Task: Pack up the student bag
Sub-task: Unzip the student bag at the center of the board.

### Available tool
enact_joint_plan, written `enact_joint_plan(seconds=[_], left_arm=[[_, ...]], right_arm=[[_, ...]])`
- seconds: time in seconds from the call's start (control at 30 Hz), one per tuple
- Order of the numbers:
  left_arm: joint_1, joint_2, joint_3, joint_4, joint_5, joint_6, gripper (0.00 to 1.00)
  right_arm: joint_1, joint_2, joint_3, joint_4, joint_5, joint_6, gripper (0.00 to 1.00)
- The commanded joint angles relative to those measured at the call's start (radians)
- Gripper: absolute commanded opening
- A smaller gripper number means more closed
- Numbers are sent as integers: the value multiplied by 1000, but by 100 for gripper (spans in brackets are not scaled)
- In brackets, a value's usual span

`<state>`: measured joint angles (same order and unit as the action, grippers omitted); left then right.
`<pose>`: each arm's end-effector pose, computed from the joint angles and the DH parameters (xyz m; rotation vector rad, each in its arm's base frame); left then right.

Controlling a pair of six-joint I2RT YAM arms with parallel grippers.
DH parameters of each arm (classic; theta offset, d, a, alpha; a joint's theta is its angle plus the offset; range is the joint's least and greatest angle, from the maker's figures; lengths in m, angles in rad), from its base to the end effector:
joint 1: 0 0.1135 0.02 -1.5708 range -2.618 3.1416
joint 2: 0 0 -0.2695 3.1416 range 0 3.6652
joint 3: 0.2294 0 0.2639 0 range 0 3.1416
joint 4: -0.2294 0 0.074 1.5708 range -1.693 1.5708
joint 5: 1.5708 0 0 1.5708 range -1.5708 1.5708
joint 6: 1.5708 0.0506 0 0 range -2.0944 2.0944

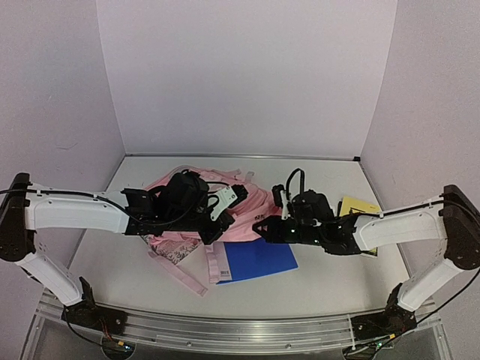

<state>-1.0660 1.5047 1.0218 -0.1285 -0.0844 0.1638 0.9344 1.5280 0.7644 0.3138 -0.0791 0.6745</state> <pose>0.1776 -0.3126 0.2448 1.2354 1.8333 -0.4173 0.2034 0.2820 0.1943 -0.3390 2.1727 1.0544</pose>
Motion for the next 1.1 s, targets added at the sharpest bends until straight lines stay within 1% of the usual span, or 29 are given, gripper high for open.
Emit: enact_joint_plan(seconds=[0.0,0.2,0.37,0.47,0.53,0.67,0.77,0.83,0.93,1.0,1.07], left_arm=[[14,-122,-53,-154,-151,-31,0],[17,-217,-125,-169,-206,-66,0],[29,-257,-138,-228,-232,-86,0],[35,-275,-132,-252,-221,-94,0],[37,-279,-109,-256,-185,-100,1],[38,-247,-21,-261,-65,-120,16],[39,-205,45,-245,22,-132,35],[40,-176,91,-228,72,-137,46],[39,-115,147,-206,143,-135,55],[40,-68,177,-194,161,-129,60],[40,-17,209,-193,162,-128,63]], right_arm=[[-105,58,30,-73,92,-9,0],[-129,121,65,-73,20,-38,0],[-130,136,83,-76,-31,-79,0],[-130,145,99,-79,-120,-118,0],[-129,152,109,-79,-182,-139,0],[-125,154,120,-78,-252,-155,0],[-123,143,121,-78,-274,-158,0],[-119,134,118,-78,-282,-158,0],[-117,118,111,-76,-280,-157,0],[-116,108,105,-76,-274,-155,0],[-117,96,100,-74,-274,-153,0]])
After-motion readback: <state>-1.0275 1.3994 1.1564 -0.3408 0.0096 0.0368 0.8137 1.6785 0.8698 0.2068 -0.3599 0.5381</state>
